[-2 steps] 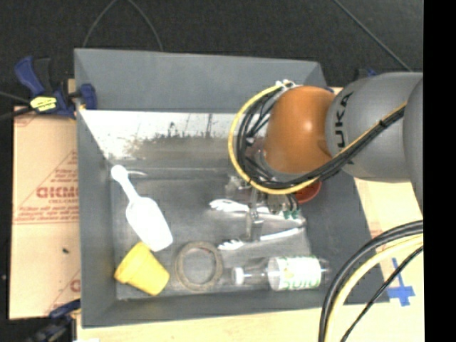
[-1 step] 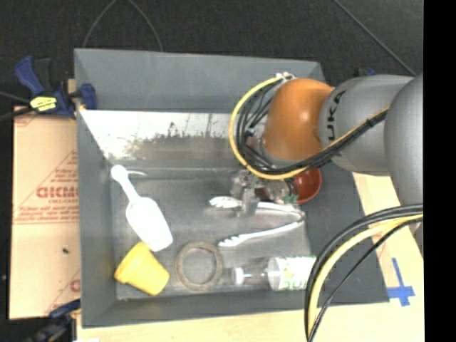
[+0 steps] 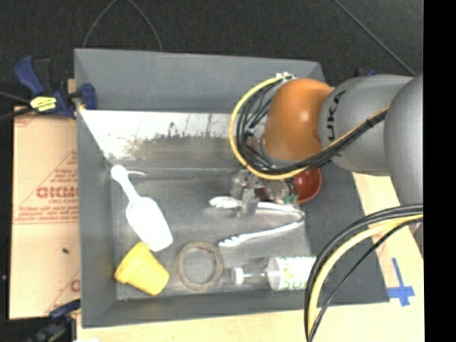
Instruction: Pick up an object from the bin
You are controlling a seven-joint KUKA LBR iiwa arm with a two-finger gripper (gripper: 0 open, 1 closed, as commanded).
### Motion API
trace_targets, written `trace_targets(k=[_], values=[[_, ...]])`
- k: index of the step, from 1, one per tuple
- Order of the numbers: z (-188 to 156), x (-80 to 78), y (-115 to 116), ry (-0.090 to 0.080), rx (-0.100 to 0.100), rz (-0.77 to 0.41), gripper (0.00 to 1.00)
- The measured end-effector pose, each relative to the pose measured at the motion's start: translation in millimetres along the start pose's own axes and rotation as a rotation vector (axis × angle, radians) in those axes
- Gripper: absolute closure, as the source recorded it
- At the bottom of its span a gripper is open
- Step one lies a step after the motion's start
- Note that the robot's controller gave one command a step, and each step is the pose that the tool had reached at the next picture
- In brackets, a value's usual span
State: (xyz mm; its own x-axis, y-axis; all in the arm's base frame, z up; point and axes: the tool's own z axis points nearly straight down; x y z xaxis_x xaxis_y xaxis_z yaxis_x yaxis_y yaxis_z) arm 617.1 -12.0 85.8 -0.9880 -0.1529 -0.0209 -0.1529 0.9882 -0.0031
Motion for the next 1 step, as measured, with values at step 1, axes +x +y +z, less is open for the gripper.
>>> trace_targets(k=[1], values=[[13.4,17.3,42.6,-0.005,-0.001,0.079,1.0]])
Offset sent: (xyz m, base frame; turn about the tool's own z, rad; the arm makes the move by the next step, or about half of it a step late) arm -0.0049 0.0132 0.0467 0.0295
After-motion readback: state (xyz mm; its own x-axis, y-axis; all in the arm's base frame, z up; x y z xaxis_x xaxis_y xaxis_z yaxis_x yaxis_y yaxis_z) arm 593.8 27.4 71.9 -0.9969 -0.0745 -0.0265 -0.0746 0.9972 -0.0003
